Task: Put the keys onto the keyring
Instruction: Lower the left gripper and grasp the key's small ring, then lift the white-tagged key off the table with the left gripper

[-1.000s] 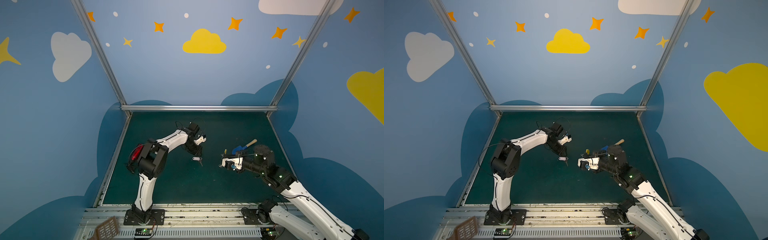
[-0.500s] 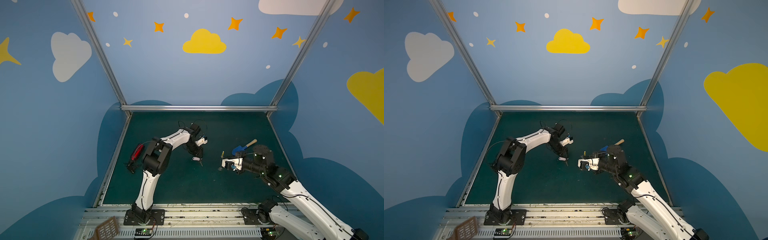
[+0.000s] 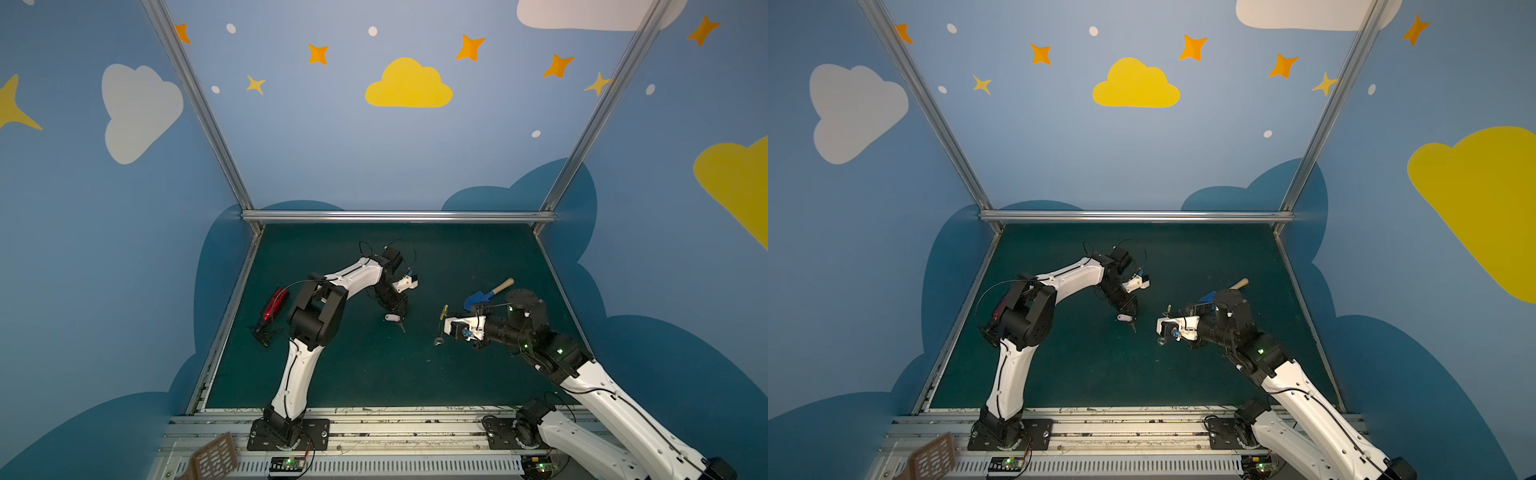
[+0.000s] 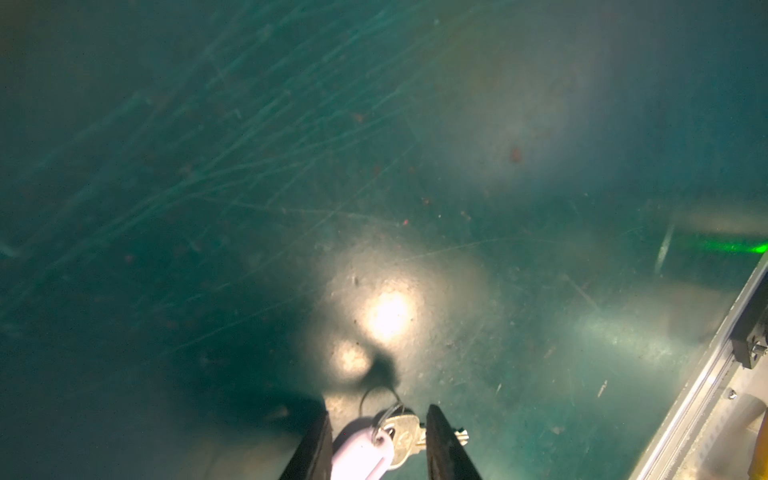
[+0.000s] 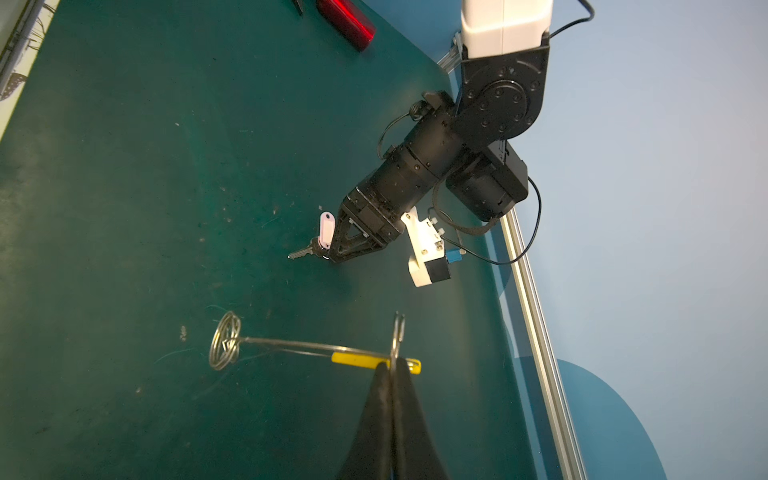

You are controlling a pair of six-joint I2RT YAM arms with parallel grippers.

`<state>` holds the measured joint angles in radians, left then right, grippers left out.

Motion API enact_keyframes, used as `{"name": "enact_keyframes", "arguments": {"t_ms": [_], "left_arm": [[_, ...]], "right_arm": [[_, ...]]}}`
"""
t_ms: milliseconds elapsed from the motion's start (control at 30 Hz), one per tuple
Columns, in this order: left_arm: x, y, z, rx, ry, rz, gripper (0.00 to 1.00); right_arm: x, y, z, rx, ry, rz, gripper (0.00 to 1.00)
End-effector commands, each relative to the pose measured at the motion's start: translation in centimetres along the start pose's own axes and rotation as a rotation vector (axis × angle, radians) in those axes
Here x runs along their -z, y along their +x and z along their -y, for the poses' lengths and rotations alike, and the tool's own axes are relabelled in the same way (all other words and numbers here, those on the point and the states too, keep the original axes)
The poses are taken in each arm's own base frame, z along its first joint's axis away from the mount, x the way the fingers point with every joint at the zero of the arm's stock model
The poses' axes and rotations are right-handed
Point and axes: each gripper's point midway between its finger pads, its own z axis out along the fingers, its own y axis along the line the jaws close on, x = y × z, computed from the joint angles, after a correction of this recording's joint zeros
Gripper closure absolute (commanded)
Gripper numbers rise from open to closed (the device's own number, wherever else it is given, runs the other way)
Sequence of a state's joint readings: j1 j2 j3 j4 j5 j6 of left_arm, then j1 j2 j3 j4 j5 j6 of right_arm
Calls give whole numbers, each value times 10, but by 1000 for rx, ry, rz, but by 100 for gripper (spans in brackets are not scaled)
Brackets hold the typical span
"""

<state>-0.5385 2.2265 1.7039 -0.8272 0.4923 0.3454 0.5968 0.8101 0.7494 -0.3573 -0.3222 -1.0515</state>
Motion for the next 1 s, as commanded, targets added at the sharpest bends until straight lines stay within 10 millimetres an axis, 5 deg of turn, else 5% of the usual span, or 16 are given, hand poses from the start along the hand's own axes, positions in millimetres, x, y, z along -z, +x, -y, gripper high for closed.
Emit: {"name": "enact_keyframes", "arguments": {"t_ms": [0,433,967], "left_arm": [[-12,12,4,-10,29,-52,65],[-19,25,8,-32,2,-93,79],[-11,30,9,-26,5,-89,74]], "right_arm": [[1,-3,1,-19,-3,15,100],[1,0,-2,-26,-4,13,100],[1,2,-1,-33,0,9,100]]}}
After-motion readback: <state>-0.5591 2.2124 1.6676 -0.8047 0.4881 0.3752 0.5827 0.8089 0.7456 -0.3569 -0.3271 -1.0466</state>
